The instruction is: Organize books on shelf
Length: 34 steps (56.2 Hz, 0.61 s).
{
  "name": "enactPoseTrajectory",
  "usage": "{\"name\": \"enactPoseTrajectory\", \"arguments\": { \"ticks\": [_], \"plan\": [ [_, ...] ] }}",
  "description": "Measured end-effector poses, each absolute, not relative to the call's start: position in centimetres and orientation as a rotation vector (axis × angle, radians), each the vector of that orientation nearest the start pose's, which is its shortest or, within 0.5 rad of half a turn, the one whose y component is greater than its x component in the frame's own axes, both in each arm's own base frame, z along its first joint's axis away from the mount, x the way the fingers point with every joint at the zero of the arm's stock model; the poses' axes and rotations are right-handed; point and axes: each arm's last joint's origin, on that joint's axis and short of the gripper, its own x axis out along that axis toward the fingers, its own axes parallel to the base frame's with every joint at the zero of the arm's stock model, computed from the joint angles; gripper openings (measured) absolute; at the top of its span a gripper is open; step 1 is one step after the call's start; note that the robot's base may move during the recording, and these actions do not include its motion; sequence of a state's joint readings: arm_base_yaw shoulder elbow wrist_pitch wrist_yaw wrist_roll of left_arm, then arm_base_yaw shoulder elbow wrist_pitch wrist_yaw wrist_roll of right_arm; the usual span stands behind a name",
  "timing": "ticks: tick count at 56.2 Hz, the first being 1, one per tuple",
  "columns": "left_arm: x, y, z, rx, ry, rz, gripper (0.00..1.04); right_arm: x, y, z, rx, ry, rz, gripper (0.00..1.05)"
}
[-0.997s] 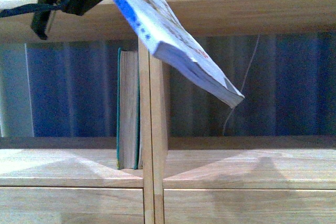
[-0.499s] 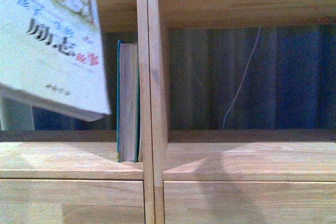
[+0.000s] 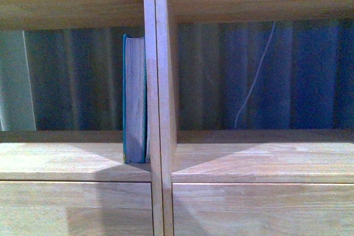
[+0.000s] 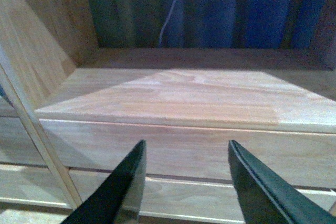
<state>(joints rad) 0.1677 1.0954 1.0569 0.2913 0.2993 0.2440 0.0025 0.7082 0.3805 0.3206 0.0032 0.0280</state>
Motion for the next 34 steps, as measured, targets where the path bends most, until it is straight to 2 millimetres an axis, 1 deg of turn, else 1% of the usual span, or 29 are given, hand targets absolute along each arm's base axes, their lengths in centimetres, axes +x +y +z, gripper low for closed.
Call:
{"name": "enactPoseTrajectory", "arguments": {
  "ticks": [5,6,8,13,19,22,24,34],
  "plan": [
    [24.1,4.1,41.0,0.393,-0.320,-0.091,0.17,16.0,0.0,23.9,0.021,0.007,0.003,0.26],
    [24.1,4.2,41.0,0.400,-0.327,-0.088,0.17,15.9,0.0,23.7,0.020,0.008,0.003,0.24],
    [24.4,4.5,41.0,0.433,-0.359,-0.096,0.17,15.6,0.0,23.2,0.017,0.007,0.003,0.17],
    [25.1,5.1,40.7,0.480,-0.416,-0.101,0.17,15.1,0.0,22.3,0.012,0.011,0.002,0.03],
    [26.2,5.4,40.2,0.518,-0.490,-0.126,0.17,14.5,0.0,21.3,0.007,0.013,0.002,0.03],
    [27.1,5.5,39.7,0.531,-0.530,-0.136,0.17,14.2,0.0,20.8,0.007,0.012,0.003,0.03],
    [27.9,5.4,39.2,0.534,-0.553,-0.146,0.17,14.0,0.0,20.4,0.007,0.012,0.003,0.03],
    [30.8,4.9,36.9,0.518,-0.583,-0.193,0.17,13.2,0.0,19.5,0.007,0.002,0.003,0.03]
  ]
}}
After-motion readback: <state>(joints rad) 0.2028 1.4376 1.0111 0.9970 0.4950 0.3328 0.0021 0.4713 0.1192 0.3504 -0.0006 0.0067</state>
